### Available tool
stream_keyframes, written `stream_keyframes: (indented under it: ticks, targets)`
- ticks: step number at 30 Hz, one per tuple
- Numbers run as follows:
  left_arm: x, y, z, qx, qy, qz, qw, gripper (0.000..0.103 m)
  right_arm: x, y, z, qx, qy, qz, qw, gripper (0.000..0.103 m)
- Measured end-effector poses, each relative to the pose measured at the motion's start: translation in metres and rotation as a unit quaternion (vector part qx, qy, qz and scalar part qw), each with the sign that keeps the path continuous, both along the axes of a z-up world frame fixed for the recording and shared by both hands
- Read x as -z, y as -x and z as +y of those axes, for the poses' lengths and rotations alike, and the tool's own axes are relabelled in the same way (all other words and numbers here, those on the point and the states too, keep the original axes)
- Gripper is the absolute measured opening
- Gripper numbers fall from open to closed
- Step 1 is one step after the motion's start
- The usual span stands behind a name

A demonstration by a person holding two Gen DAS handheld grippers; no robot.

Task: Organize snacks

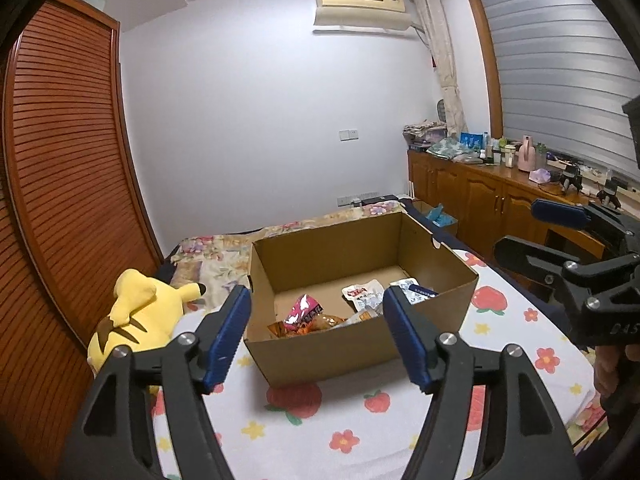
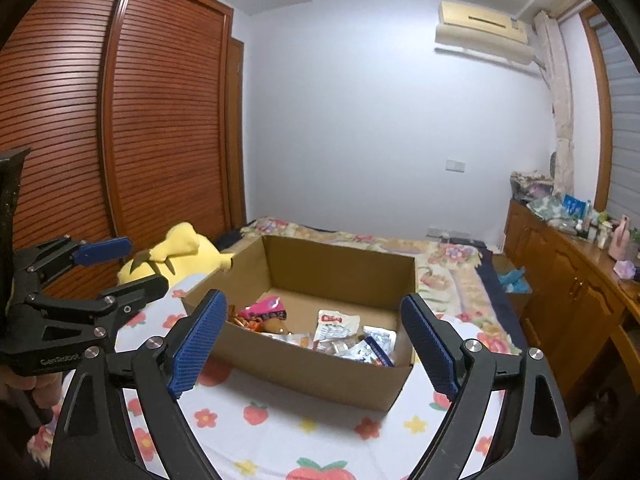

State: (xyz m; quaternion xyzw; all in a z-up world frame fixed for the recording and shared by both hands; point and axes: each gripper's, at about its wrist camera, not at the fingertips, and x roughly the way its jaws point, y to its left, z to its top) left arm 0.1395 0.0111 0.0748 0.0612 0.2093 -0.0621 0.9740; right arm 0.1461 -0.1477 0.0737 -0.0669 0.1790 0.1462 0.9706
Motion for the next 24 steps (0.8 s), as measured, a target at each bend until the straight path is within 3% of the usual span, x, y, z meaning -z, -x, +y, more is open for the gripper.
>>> stream_keyframes:
  ticks: [3,5,14,16,24]
  targets:
    - [0.0,0.009,0.0,-0.008,0.003,-0.003,1.0,0.081,-0.002,0.009,0.0,0.006,-0.007,-0.007,1.0,0.096]
    - [0.001,0.015,0.001,-0.015,0.006,-0.01,0.9998,0.081,-0.002,0.015,-0.003,0.012,-0.012,-0.012,1.0,0.103]
    - [0.0,0.036,0.001,-0.021,0.028,-0.016,0.9993,0.084,-0.002,0.041,-0.013,0.042,-0.013,-0.021,0.999,0.103]
    - [0.0,0.042,0.001,-0.025,0.027,-0.021,0.9991,0.096,-0.002,0.047,-0.015,0.047,-0.015,-0.023,0.999,0.103]
    - [0.002,0.061,-0.002,-0.021,0.036,-0.029,0.9987,0.103,0.001,0.065,-0.022,0.06,-0.015,-0.026,0.998,0.103]
